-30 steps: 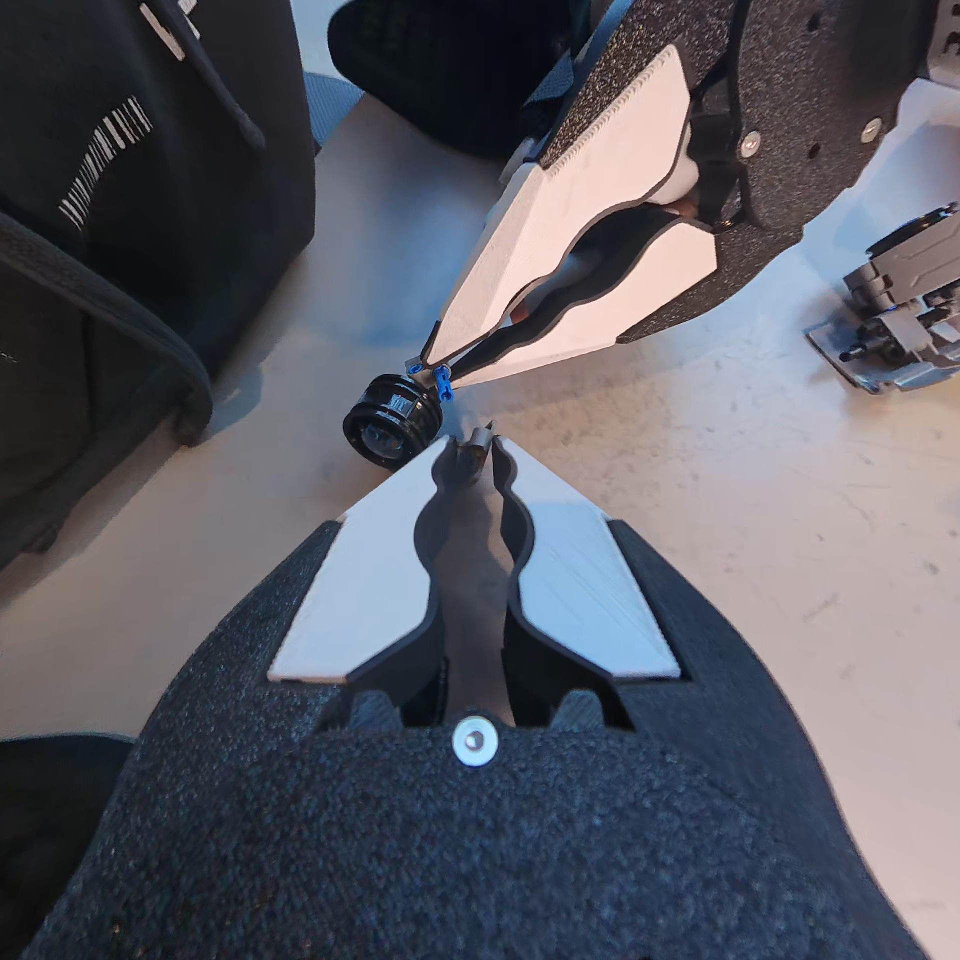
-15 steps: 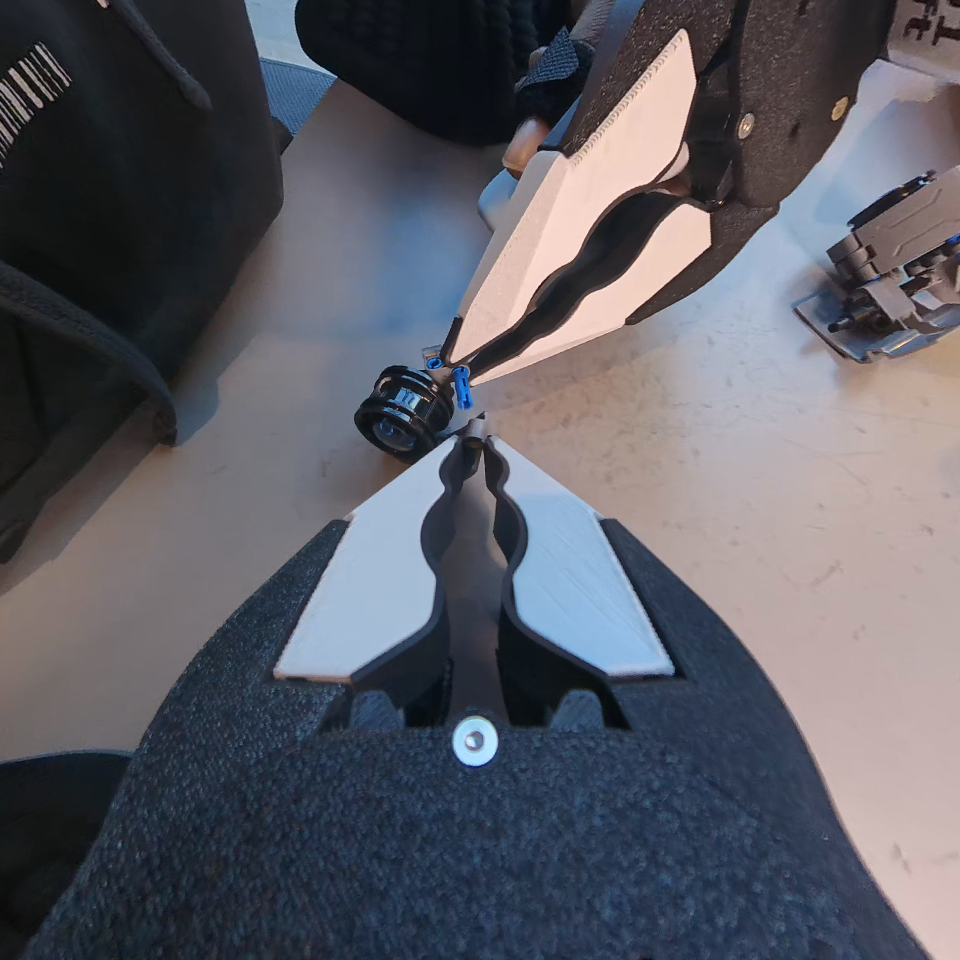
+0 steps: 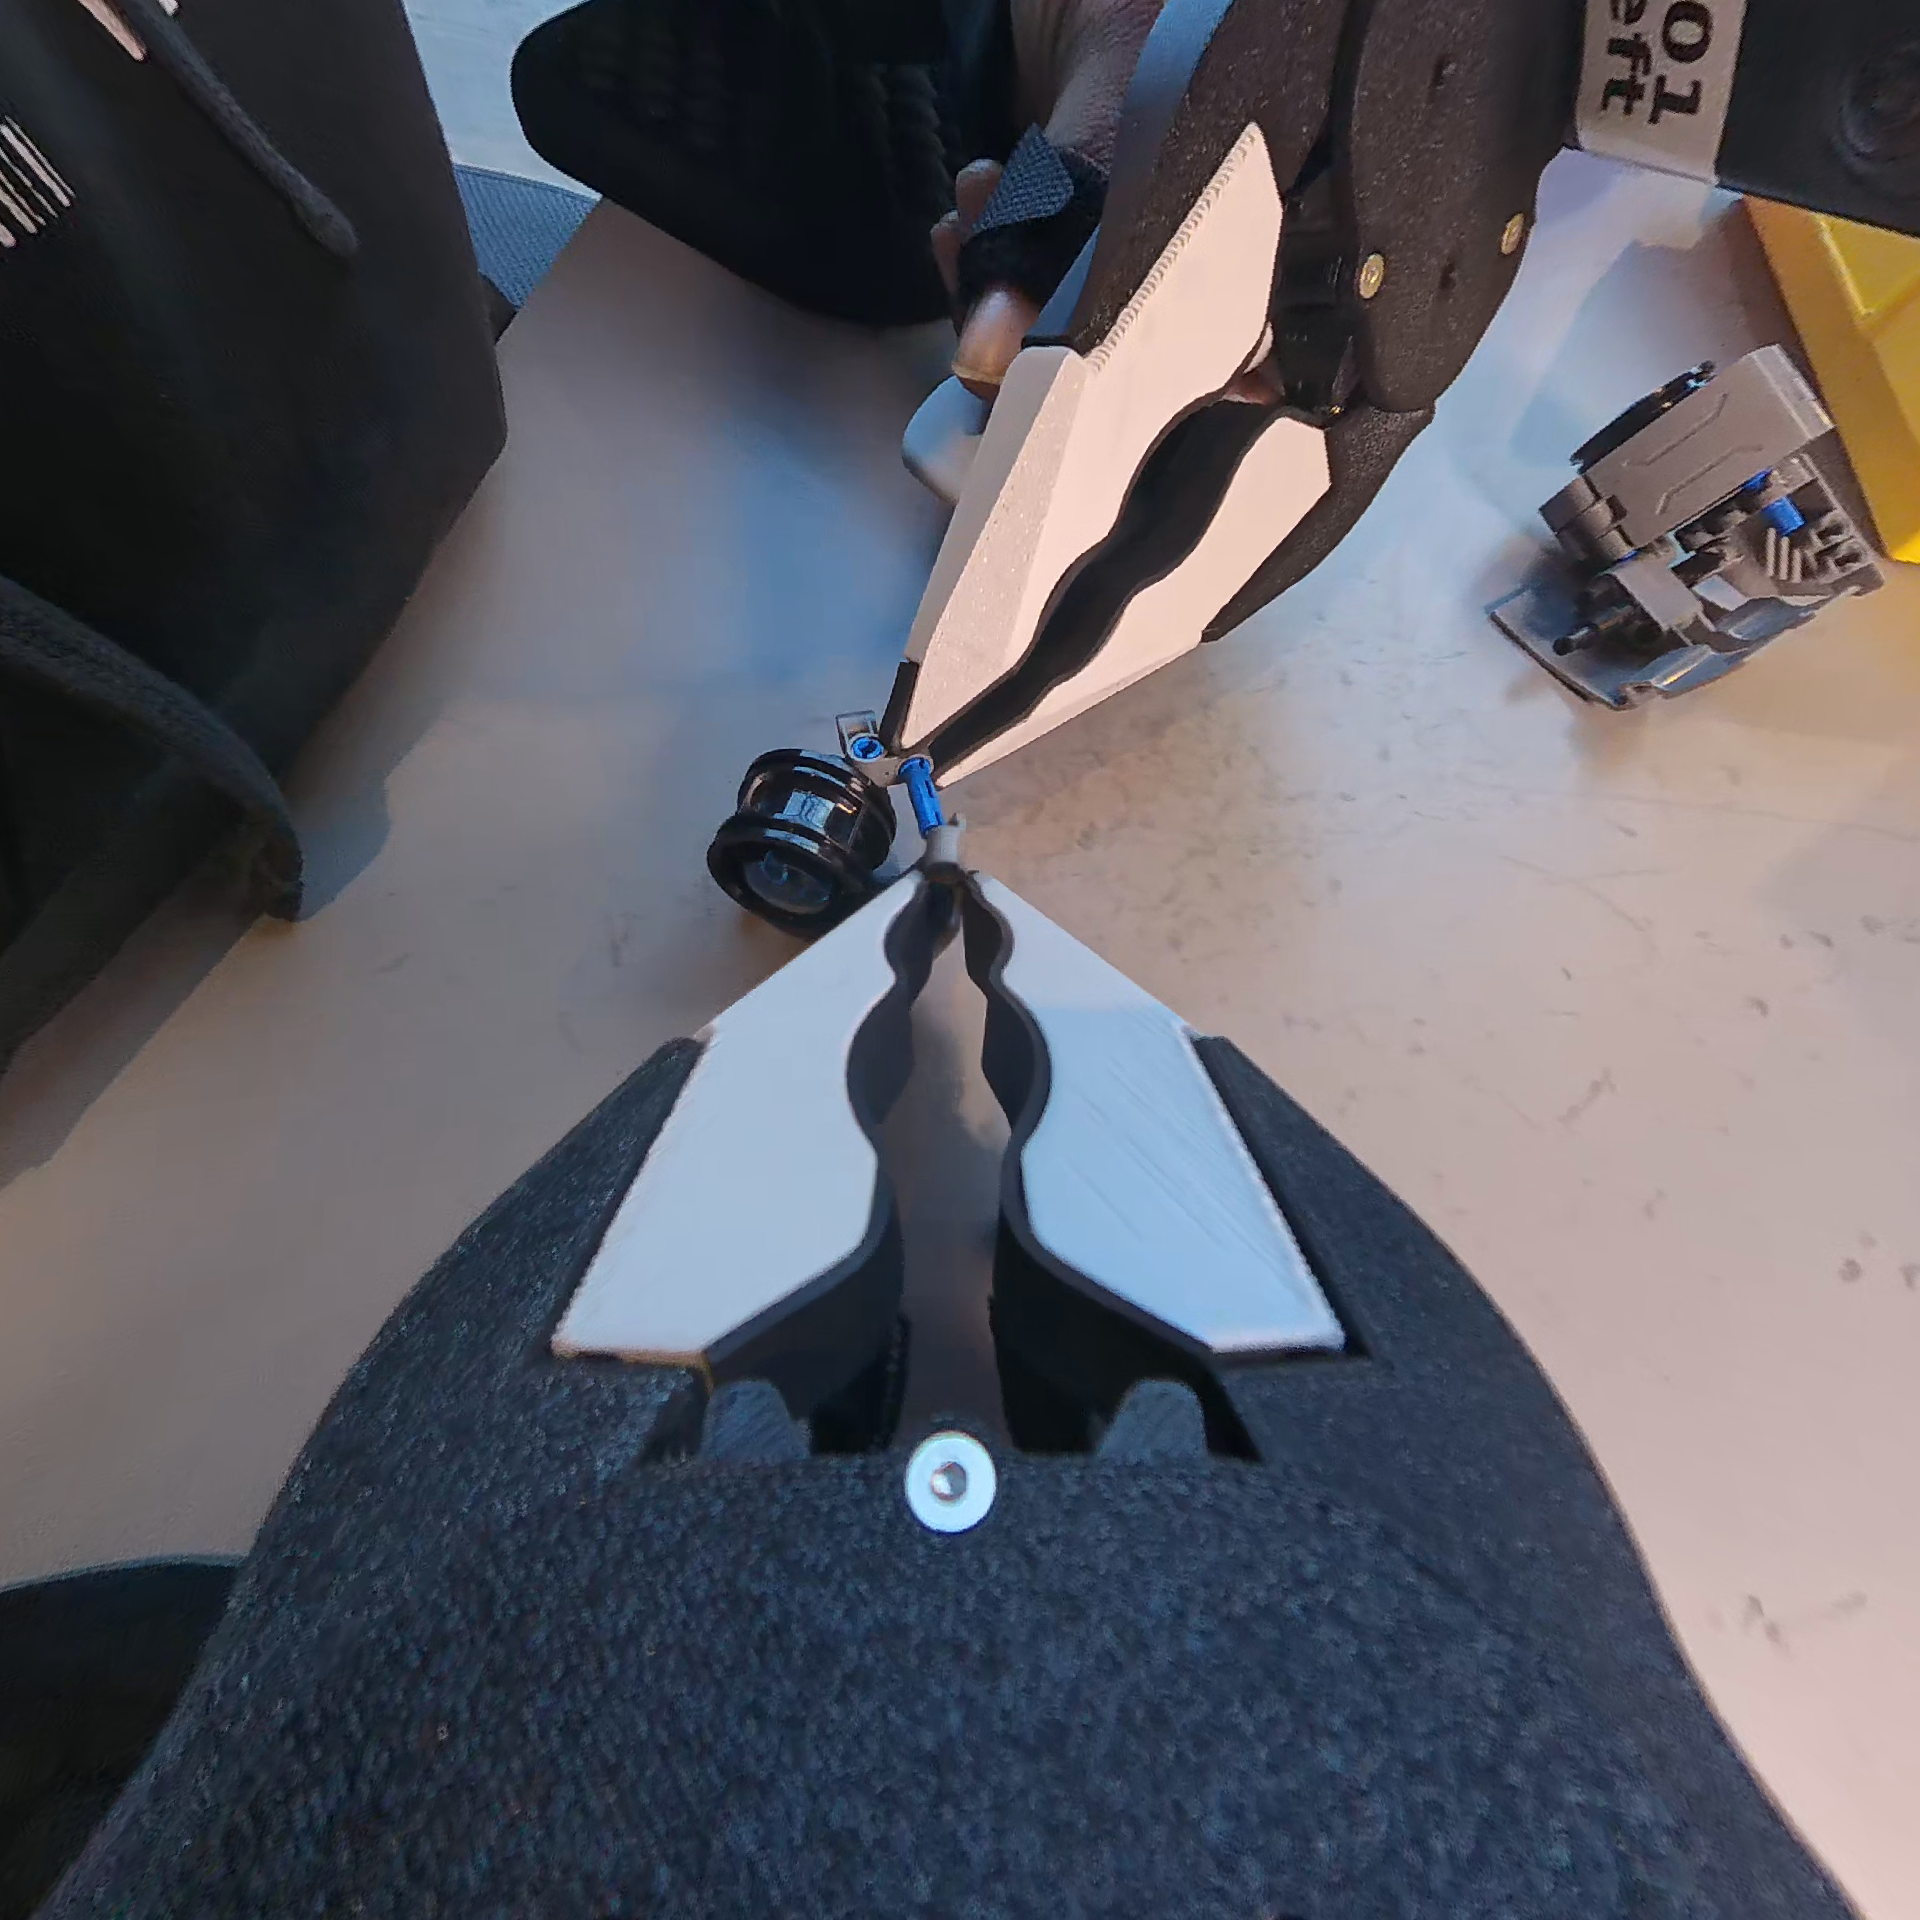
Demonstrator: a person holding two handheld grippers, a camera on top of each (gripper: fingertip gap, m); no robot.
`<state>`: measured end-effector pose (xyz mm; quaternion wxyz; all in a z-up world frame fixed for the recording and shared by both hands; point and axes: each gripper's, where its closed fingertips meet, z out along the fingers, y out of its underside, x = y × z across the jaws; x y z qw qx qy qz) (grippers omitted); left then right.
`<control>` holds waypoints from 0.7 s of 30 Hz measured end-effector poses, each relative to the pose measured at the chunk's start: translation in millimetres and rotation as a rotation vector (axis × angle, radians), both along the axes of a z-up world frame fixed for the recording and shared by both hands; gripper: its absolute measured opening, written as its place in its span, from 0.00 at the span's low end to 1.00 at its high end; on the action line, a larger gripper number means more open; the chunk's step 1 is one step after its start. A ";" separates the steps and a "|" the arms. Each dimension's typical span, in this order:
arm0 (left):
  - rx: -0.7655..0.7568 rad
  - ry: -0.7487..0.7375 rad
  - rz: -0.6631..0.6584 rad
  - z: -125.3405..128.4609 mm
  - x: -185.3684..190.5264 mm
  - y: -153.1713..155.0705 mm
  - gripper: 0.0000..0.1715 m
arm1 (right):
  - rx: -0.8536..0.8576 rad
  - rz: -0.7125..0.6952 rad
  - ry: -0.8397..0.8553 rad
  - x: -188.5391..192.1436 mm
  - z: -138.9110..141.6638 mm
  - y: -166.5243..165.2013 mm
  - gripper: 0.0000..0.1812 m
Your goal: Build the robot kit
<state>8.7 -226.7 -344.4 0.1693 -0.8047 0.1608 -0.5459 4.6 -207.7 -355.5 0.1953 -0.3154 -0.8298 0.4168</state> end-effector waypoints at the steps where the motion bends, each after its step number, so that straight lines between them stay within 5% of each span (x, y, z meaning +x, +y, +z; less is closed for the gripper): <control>1: -0.001 0.001 -0.001 0.0 0.4 -0.1 0.04 | 0.004 0.007 -0.002 0.6 -0.2 -0.8 0.02; 21: -0.081 0.084 -0.126 2.9 -0.1 -7.9 0.03 | 0.280 0.131 -0.030 -0.3 2.4 -5.7 0.02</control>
